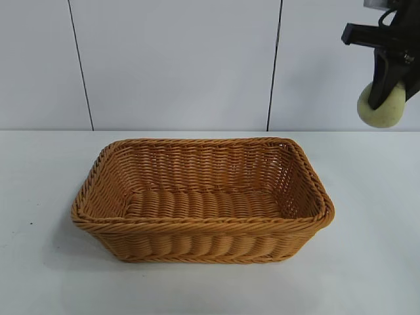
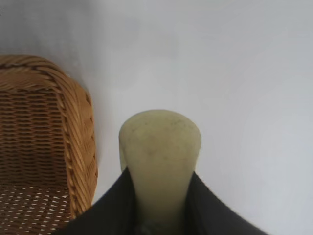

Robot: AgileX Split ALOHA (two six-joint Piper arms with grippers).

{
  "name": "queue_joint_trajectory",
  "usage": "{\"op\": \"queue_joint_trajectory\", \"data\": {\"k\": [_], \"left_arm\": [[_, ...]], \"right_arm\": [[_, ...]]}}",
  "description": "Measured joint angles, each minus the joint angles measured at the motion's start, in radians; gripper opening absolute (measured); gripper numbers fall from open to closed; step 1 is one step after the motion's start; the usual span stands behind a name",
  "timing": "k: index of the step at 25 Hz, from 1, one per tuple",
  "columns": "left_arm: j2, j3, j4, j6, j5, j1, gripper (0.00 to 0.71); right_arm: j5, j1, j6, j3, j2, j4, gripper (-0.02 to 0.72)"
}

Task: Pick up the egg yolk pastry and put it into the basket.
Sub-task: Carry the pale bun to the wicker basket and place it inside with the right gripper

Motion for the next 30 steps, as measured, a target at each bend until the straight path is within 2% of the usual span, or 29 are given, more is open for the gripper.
{"op": "queue_joint_trajectory", "data": {"k": [5, 12, 22, 30], "left_arm": [[0.000, 0.000, 0.000, 0.000, 0.000, 0.000, 0.696], [0.000, 0.000, 0.000, 0.000, -0.001, 0.000, 0.696], [0.000, 0.000, 0.000, 0.000, -0.001, 0.000, 0.696], [0.000, 0.000, 0.000, 0.000, -0.001, 0.000, 0.696]], "right_arm": [[0.010, 0.024, -0.001, -0.001, 0.000, -0.004, 0.136], [-0.011, 0.199, 0.012, -0.002, 0.000, -0.002, 0.136], [-0.108, 0.480, 0.084, -0.002, 0.000, 0.002, 0.136], [-0.230, 0.557, 0.127, -0.002, 0.005, 0.005, 0.136]]}}
